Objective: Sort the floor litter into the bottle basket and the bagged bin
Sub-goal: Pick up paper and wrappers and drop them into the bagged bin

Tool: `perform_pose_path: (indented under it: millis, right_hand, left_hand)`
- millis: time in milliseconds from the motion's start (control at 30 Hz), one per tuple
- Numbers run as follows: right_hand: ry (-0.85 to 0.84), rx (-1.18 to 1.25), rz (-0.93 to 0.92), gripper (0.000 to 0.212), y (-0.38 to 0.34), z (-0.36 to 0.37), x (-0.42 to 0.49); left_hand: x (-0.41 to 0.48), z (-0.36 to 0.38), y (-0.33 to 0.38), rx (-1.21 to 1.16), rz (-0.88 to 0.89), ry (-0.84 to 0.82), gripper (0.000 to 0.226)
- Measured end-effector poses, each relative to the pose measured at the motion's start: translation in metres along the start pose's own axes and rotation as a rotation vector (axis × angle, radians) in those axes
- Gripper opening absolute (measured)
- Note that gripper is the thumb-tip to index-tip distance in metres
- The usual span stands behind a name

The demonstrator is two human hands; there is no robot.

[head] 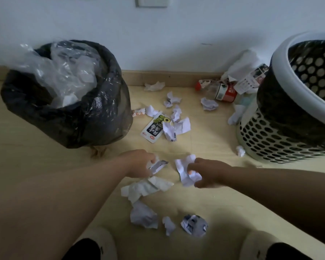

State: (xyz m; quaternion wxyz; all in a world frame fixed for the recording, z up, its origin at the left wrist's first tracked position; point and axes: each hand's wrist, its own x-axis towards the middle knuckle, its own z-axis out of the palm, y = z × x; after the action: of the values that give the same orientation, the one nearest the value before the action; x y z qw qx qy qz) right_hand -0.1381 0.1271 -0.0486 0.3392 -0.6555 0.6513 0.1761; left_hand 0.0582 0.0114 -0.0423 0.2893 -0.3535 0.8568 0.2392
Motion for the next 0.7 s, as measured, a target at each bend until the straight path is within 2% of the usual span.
perform_pose_path:
  millis: [233,300,400,467,533,600,700]
  right_hand:
    - [-0.112,-0.03,-0.212,0.062,-0.02,0.041,-0.02]
    - [-0.113,-0.11,-0.287,0.067,-0.022,0.052,-0.025]
    - [-0.048,-0.311,-0.452,0.078,-0.024,0.069,-0.028]
    - [-0.079,-0.455,-0.476,0.081,-0.02,0.08,-0.027]
    - [-0.047,-0.549,-0.454,0.069,-0.013,0.083,-0.021]
    - [-0.003,-0.565,-0.471,0.05,-0.012,0.08,-0.02]
    - [-0.124,-0.495,-0.484,0.022,-0.018,0.066,-0.024]
  left_hand:
    - [0.007,0.026,0.007,-0.011,0.051,0.004,0.053]
    - [0.002,0.033,0.006,0.006,0.085,0.041,0.059]
    - [-0.011,0.041,0.003,0.115,0.155,0.068,0.082]
    - [-0.021,0.047,-0.002,0.219,0.252,0.058,0.092]
    - [-0.034,0.051,-0.009,0.378,0.408,0.119,0.09]
    - [-0.041,0.057,-0.016,0.527,0.491,0.082,0.095]
    - [-0.041,0.072,-0.024,0.665,0.604,-0.034,0.108]
